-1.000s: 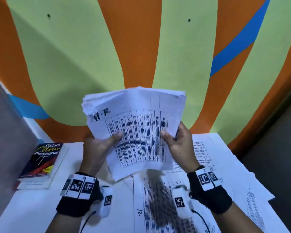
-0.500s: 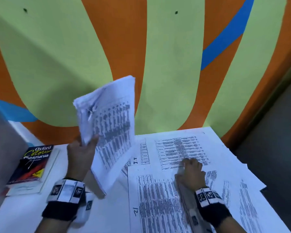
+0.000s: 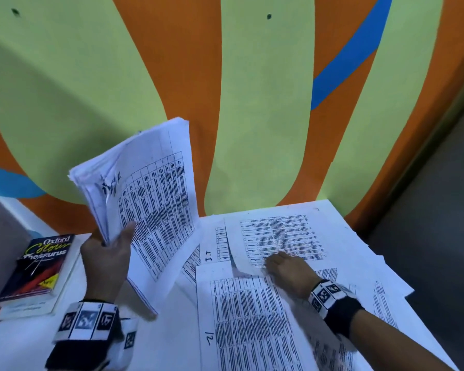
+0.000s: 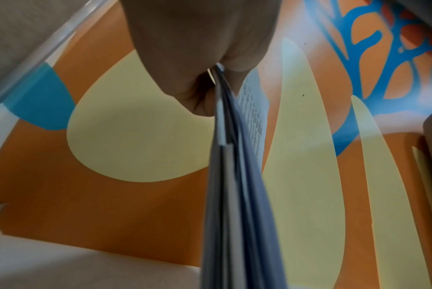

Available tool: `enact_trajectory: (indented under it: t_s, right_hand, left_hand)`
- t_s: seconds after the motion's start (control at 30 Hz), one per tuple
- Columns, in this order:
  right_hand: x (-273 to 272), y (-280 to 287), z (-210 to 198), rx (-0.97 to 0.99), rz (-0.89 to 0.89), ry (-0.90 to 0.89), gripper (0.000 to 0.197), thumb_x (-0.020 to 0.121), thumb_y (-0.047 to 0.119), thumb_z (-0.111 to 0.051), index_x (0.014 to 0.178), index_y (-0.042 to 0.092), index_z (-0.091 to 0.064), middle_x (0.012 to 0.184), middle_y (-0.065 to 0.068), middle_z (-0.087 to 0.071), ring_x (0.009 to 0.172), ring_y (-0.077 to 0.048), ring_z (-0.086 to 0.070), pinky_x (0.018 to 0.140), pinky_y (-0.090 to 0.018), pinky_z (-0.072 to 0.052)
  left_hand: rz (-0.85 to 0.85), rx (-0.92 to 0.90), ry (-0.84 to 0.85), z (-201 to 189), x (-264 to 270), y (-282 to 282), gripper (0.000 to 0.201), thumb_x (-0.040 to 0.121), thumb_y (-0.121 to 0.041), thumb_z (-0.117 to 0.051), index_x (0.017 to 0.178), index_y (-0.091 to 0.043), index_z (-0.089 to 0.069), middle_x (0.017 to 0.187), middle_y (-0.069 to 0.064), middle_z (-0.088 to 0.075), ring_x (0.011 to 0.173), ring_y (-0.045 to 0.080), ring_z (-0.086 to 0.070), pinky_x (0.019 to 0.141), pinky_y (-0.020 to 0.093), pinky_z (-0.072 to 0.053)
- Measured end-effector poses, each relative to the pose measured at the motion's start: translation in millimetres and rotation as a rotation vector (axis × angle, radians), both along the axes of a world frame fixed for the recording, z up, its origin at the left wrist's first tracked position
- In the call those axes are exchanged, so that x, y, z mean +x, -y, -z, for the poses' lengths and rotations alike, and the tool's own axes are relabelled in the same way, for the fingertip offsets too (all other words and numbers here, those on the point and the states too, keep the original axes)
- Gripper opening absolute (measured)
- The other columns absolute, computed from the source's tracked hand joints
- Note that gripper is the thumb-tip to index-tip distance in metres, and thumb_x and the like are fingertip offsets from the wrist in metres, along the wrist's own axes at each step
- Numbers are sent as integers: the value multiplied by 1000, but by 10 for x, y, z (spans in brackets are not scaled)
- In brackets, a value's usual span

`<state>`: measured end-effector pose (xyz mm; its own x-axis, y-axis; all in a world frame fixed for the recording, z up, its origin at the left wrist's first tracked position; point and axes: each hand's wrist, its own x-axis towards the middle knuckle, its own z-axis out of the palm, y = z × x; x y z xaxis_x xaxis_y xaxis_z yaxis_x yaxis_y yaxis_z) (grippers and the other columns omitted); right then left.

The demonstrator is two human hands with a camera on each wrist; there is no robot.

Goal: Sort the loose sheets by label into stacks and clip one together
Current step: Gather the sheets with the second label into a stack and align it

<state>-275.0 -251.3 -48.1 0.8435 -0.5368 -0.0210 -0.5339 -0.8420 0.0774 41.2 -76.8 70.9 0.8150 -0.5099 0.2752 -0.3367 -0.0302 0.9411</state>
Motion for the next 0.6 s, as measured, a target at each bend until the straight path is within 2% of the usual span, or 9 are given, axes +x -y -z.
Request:
enact_trajectory:
  t_s: [0.1,0.17,0.2,0.27,0.37,0.4,0.47,0.5,0.6]
  right_hand:
    - [-75,-154,-89,-29,-141,163,15,72,17,-74,85,21,-68,94,6,-69,80,-15,-62,64,-28,-52]
    - [-136,-382,-149,46,-260,227,15,77,17,-72,90,22,-67,101,6,-69,83,-12,-62,67,-26,-54]
    - [-178,-489,-173,66,-322,231,13,82,19,-70,93,24,-65,106,7,-68,86,-11,-62,68,-24,-54]
    - [-285,-646,-185,93,-435,207,5,92,22,-61,95,25,-63,112,8,-67,90,-11,-61,69,-23,-51]
    - [-480,-732,-110,160,-508,187,15,98,24,-51,93,23,-65,109,9,-68,90,-14,-61,70,-23,-50]
    - [-550,-734,-55,179,-504,175,12,95,24,-55,91,23,-66,107,11,-68,90,-13,-60,70,-22,-51]
    - [-665,-744,-28,224,-438,114,4,82,23,-69,85,25,-69,103,15,-67,91,-9,-58,71,-19,-51]
    - [-701,-752,-19,254,-388,97,12,73,19,-72,81,27,-68,100,16,-66,91,-8,-58,70,-19,-51]
    - [-681,-788,-67,330,-145,133,10,69,20,-57,76,27,-56,90,15,-61,85,-14,-59,63,-29,-52]
  left_hand:
    - [-32,-4,4,-48,11,-39,29,84,-24,-70,74,0,-60,78,12,-63,63,15,-55,51,16,-43]
    - [-51,-18,-6,-90,38,-76,20,85,-24,-70,87,-6,-62,90,11,-64,77,17,-59,67,19,-45]
    - [-60,-25,-13,-96,65,-93,23,85,-27,-70,91,-5,-63,93,11,-64,83,19,-59,75,26,-44]
    - [-79,-31,-38,-98,125,-129,36,83,-34,-70,89,0,-62,90,13,-63,83,22,-59,78,33,-43]
    - [-85,-37,-74,-119,142,-152,47,84,-34,-69,93,11,-62,91,16,-62,83,23,-59,78,30,-43]
    - [-94,-38,-70,-139,125,-154,40,85,-29,-68,89,10,-62,90,14,-62,80,17,-61,76,24,-44]
    - [-115,-51,-35,-187,70,-154,22,87,-16,-67,80,2,-58,88,8,-59,62,-14,-58,63,7,-43]
    - [-110,-55,-10,-196,54,-162,17,88,-12,-67,82,0,-57,92,7,-58,56,-22,-53,58,3,-41]
    - [-111,-31,-5,-178,60,-174,22,87,-17,-68,91,4,-60,85,6,-59,51,-10,-52,60,18,-41]
